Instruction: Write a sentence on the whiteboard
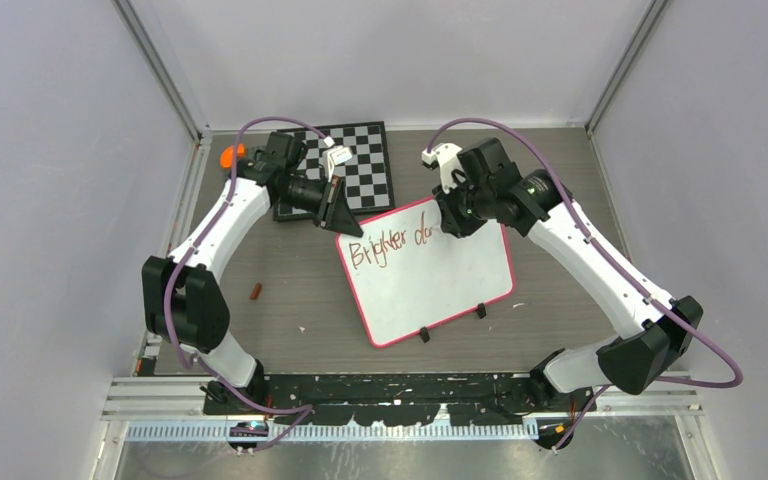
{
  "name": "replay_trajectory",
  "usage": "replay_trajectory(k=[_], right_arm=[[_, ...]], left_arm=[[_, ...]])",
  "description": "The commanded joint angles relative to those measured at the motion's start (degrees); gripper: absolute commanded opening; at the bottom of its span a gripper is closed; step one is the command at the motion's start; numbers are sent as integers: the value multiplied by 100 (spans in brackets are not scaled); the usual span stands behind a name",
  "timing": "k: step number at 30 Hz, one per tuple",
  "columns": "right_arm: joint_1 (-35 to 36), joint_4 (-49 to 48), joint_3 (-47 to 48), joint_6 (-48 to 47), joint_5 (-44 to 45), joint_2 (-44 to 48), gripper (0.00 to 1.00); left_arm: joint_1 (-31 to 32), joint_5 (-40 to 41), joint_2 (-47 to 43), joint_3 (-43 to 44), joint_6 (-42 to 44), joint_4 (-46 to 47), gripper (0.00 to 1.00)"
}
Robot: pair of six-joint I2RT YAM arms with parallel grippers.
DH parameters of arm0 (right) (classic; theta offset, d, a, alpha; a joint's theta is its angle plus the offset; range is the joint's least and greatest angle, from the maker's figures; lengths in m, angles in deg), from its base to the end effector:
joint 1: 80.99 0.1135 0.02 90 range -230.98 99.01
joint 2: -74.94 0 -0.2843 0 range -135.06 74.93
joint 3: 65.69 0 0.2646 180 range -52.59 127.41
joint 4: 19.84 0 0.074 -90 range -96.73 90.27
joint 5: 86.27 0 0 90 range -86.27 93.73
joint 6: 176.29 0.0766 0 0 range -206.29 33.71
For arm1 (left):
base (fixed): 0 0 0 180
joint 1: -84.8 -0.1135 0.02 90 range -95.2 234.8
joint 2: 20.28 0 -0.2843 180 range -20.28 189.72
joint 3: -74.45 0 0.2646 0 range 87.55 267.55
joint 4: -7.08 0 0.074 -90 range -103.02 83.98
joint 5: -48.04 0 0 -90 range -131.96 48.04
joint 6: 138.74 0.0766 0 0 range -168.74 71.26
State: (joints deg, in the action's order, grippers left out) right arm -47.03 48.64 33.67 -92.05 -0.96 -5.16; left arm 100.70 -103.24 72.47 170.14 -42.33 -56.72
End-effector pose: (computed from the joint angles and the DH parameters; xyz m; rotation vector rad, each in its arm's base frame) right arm 0.2612 0.1835 0.3670 -0.8680 2.2931 0.3194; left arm 0.3200 -0.1610 0.3143 0.8129 2.2448 -1.4437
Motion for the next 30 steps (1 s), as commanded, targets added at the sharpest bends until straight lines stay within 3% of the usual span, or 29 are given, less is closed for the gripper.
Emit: replay_trajectory(k=[1, 10, 30], right_arm=[[-55, -200, 119, -72, 222, 59, 0], [-61, -105, -223, -67, 241, 275, 0], [-118, -19, 423, -209, 301, 6, 0]], left_arm=[[10, 133, -127, 49, 9, -186, 0], [10, 113, -100, 41, 9, -176, 0], [10, 98, -100, 54, -18, -143, 0]])
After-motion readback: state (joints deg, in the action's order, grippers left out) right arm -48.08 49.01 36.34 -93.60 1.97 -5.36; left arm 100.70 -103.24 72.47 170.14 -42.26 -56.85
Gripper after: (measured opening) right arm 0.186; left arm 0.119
